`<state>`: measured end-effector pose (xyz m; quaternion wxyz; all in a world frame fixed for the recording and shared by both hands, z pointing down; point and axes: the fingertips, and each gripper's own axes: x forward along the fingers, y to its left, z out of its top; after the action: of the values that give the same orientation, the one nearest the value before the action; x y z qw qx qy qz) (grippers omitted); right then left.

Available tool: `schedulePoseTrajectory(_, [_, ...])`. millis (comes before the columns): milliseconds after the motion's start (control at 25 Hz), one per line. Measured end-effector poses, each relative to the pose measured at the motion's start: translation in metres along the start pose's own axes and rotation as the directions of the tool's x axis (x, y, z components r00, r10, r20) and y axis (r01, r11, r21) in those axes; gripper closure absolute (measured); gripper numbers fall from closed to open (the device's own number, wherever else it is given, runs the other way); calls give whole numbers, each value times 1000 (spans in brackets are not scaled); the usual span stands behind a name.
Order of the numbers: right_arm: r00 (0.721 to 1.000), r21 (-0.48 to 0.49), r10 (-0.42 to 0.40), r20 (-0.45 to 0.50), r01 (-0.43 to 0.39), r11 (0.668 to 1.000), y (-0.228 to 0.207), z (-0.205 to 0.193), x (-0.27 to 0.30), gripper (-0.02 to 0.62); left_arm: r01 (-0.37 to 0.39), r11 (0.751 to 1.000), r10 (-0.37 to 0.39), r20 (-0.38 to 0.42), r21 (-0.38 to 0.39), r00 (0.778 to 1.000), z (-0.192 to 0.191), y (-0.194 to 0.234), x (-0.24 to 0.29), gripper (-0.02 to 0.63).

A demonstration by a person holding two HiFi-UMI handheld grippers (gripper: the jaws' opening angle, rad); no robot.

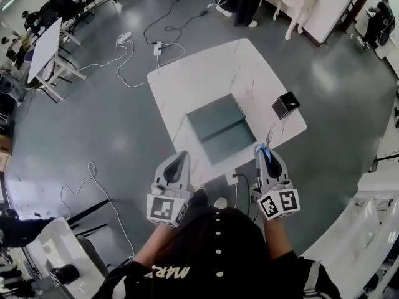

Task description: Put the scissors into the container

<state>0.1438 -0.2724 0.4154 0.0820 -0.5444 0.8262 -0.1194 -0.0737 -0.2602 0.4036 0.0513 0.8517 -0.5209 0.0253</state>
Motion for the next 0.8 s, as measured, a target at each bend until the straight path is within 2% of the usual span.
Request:
schedulePoseTrajectory(280, [995, 143, -72, -68, 81, 986, -20, -34, 55, 535, 44, 999, -44, -10, 11, 999, 7, 32, 46, 580])
schedulePoseTrajectory(440, [984, 282, -125, -130, 157, 947, -42, -77, 77, 535, 72, 997, -72, -55, 0, 996, -9, 42, 67, 580])
schedulePoseTrajectory(600, [959, 424, -180, -220, 261, 867, -65, -133, 93, 535, 106, 994, -107, -106, -16, 989, -30, 45, 90, 580])
schedulePoseTrajectory(800, [906, 578, -232, -353, 407, 707, -76, -198, 101, 535, 158, 986, -163, -189, -43, 968, -56, 44, 109, 580])
